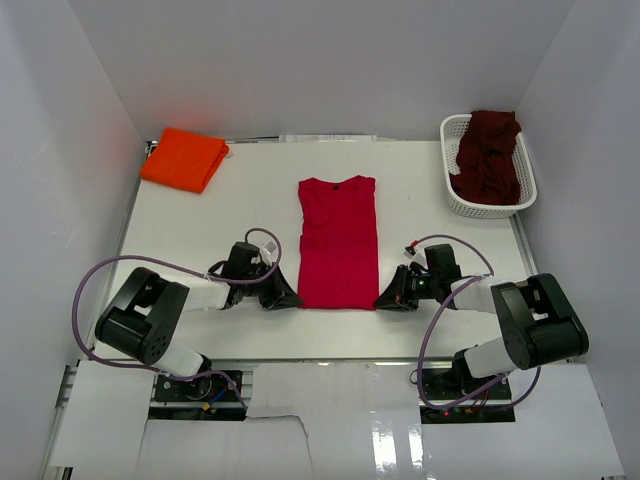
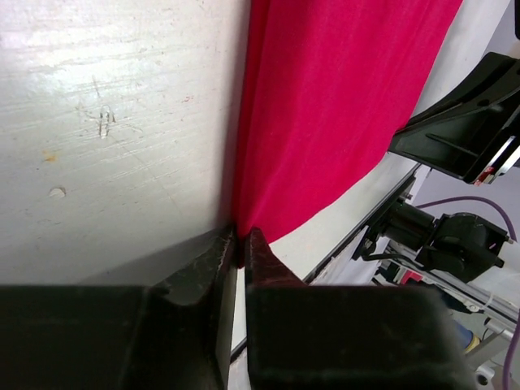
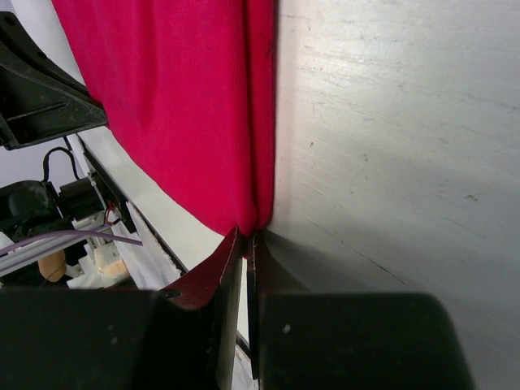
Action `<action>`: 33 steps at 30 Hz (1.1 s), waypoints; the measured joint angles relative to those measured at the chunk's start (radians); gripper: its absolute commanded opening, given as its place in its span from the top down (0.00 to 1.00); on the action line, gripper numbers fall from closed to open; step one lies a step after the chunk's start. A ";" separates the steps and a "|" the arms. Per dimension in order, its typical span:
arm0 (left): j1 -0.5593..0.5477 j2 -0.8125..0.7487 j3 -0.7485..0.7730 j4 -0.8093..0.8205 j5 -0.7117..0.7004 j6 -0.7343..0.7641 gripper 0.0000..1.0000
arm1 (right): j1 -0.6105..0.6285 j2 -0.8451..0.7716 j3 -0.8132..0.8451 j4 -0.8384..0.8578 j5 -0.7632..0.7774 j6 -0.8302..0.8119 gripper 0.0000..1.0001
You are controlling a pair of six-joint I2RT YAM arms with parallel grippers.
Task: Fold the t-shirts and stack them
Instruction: Grab one side of the 2/3 rectangular tshirt with both arms
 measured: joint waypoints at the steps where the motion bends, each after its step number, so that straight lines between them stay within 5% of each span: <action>1: 0.000 0.002 0.000 0.001 0.001 0.003 0.95 | 0.000 0.000 0.000 0.000 0.000 0.000 0.92; 18: -0.032 0.007 0.054 -0.093 0.017 0.017 1.00 | 0.016 -0.098 0.050 -0.206 0.025 -0.069 0.92; 33: -0.114 -0.215 -0.027 -0.206 0.000 -0.040 1.00 | 0.035 -0.320 -0.029 -0.375 0.024 -0.085 0.92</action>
